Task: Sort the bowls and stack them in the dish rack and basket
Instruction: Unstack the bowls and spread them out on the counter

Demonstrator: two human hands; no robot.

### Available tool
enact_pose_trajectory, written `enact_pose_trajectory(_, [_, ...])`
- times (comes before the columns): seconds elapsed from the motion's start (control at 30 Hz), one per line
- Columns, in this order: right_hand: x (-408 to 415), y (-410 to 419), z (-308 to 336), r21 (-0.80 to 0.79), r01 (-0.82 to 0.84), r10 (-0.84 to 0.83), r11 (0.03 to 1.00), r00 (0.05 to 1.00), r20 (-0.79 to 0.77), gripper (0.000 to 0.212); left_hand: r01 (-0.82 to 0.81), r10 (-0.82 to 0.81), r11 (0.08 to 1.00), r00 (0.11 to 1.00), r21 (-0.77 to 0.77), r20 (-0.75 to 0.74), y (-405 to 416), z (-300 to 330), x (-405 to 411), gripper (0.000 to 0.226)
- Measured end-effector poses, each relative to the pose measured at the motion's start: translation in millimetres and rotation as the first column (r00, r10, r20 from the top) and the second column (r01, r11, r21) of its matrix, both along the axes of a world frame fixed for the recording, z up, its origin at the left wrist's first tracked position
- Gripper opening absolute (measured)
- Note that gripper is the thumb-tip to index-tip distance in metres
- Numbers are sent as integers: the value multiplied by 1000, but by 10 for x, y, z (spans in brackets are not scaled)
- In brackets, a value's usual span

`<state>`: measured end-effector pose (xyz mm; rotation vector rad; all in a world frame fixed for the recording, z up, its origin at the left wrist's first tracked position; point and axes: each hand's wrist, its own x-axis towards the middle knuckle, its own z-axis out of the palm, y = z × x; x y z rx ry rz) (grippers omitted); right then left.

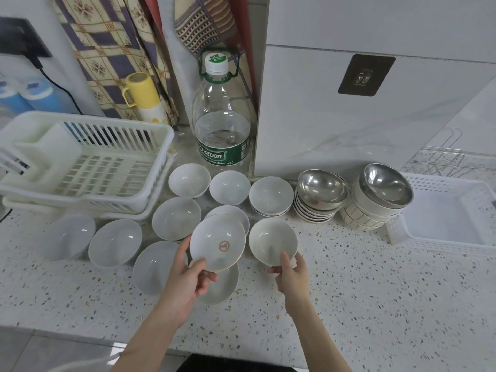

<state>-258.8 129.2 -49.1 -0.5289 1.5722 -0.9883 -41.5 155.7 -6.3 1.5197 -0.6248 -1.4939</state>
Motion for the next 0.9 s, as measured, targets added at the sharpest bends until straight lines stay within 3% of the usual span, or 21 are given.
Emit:
enact_pose_trajectory(0.1, [-25,84,26,31,12,-14,999,997,75,50,51,-51,999,999,-17,-9,34,40,-31,55])
enact_pose_trajectory(0.2, [-23,237,68,39,50,-50,998,999,17,38,135,-135,990,991,-31,-9,72,89,-79,56])
enact_pose_trajectory(0.33, [-40,499,192,-123,80,-88,989,994,-62,23,246,-245,969,969,-25,23,149,127,-194,56])
enact_pose_trajectory(0.53, [-98,739,325,-239,-70,26,968,983,-184,22,414,-414,910,904,20,109,271,81,-428,60])
enact_pose_trajectory(0.7, [-114,900,237,-167,-205,134,964,922,-362,17,481,-482,875,865,41,136,381,-31,-502,56])
enact_pose_trajectory(0.9, [-147,984,145,-55,-273,230,960,888,-399,21,542,-541,838,810,61,226,459,-142,-503,61])
